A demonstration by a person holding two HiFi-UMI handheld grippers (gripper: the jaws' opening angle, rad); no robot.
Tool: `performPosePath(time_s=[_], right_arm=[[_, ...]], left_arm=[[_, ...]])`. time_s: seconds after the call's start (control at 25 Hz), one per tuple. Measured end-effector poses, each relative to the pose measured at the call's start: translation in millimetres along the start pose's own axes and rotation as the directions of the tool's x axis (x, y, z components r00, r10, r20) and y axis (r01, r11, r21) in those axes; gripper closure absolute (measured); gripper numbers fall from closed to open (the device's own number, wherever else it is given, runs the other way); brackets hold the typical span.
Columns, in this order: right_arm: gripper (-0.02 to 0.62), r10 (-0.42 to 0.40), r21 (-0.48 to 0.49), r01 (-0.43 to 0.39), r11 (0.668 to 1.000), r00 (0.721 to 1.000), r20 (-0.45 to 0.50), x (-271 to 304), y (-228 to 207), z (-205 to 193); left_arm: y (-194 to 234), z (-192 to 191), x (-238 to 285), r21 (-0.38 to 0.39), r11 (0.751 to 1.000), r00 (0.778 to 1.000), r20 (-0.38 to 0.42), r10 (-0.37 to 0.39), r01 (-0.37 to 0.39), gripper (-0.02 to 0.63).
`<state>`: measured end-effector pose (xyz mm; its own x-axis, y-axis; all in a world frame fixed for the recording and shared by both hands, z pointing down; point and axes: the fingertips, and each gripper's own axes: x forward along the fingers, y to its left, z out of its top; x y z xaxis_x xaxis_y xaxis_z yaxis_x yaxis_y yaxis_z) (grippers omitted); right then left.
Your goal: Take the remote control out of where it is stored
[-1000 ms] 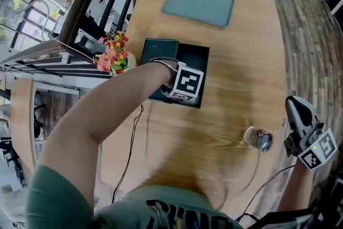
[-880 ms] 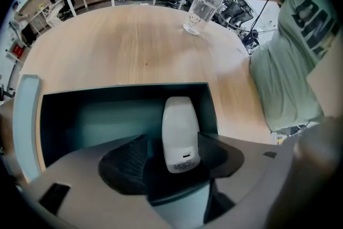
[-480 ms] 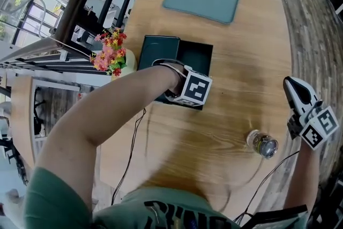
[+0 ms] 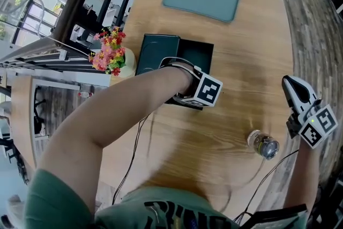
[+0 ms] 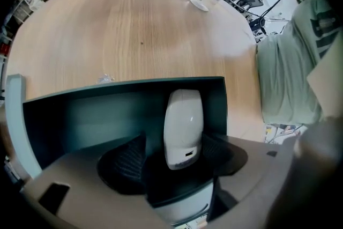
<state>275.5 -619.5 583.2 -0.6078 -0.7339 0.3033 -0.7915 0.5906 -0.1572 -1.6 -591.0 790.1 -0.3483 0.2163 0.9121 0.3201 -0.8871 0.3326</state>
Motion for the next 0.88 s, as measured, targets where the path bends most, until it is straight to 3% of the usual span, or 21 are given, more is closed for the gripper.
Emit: performPosePath(time_s=[0.2,0.28,0.36,0.56,0.88], right_arm=[[0.595,-0.003,-0.001,0.003,1.0,1.0,0.0,0,1,-1],[0.595,-0.007,-0.002,0.007,1.0,1.0,0.0,-2,0,-1],[0.595,-0.017,-0.002,0.017,1.0,1.0,0.002,-6,-2,0],[0.595,-0.039,0.0,0.039,0.999,0.999,0.009,-19,-7,5],[0.595,-0.059,-0.005,0.059,0.998,0.998,0.02,-37,-4,13]], left_arm=[[-5,0,1,0.041,0.999,0.998,-0.062,-0.014,0.016,0.285],[-12,2,1,0.077,0.996,0.996,-0.086,-0.033,0.04,0.384],[-15,1,2,0.086,0.995,0.995,-0.086,-0.047,0.055,0.385],[-12,-1,-2,0.023,0.998,0.998,0.016,-0.06,0.059,0.397],[4,-8,-43,-0.077,0.993,0.974,0.201,0.102,-0.088,0.442]])
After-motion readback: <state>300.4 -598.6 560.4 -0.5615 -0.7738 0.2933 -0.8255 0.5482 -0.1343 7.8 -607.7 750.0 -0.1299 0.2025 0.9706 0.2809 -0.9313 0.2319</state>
